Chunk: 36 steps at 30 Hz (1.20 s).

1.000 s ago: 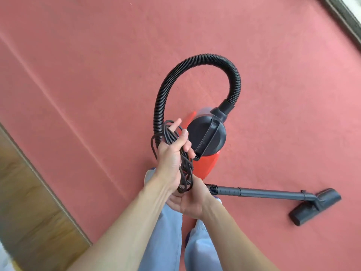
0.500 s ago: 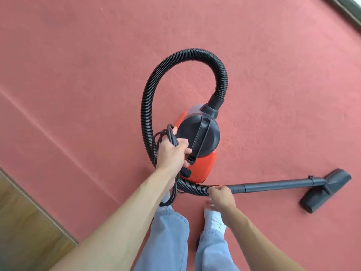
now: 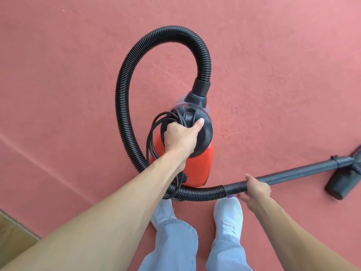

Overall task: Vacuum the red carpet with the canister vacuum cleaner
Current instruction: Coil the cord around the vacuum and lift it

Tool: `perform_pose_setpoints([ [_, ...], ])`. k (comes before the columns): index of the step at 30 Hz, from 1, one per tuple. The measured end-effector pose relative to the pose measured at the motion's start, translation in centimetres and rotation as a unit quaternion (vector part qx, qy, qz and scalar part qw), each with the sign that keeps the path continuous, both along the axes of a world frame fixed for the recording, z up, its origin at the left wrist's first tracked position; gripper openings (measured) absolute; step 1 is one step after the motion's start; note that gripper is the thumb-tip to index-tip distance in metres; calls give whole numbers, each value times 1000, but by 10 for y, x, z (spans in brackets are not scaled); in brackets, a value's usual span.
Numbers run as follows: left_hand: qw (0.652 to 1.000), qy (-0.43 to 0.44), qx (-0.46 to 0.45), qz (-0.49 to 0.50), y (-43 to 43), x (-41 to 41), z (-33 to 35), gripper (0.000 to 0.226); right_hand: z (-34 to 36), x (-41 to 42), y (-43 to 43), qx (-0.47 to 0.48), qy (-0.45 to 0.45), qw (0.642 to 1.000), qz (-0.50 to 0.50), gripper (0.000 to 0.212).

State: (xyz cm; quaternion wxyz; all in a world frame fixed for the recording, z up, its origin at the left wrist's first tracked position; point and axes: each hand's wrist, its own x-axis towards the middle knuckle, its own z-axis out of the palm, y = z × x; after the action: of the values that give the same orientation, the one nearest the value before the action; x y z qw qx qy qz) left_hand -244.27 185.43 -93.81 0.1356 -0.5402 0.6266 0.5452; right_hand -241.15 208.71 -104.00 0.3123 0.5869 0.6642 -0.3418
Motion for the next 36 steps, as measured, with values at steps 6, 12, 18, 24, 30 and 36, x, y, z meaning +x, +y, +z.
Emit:
perform_pose_setpoints([
  [6,987,7,31,160,-3,-4,5,37,3,-6,13,-91,98,979,-157,16],
  [12,878,54,186,438,-1,-18,33,39,49,-31,-16,-222,120,948,-192,14],
  [18,790,141,266,534,12,-44,90,34,95,-52,-45,-287,175,926,-174,22],
  [24,736,188,307,574,21,-57,150,35,156,-78,-46,-285,273,915,-84,33],
  [30,701,208,336,594,24,-60,223,32,243,-114,-8,-317,314,895,5,33],
  [36,703,214,355,577,49,-56,293,33,297,-131,26,-367,267,891,-16,36],
])
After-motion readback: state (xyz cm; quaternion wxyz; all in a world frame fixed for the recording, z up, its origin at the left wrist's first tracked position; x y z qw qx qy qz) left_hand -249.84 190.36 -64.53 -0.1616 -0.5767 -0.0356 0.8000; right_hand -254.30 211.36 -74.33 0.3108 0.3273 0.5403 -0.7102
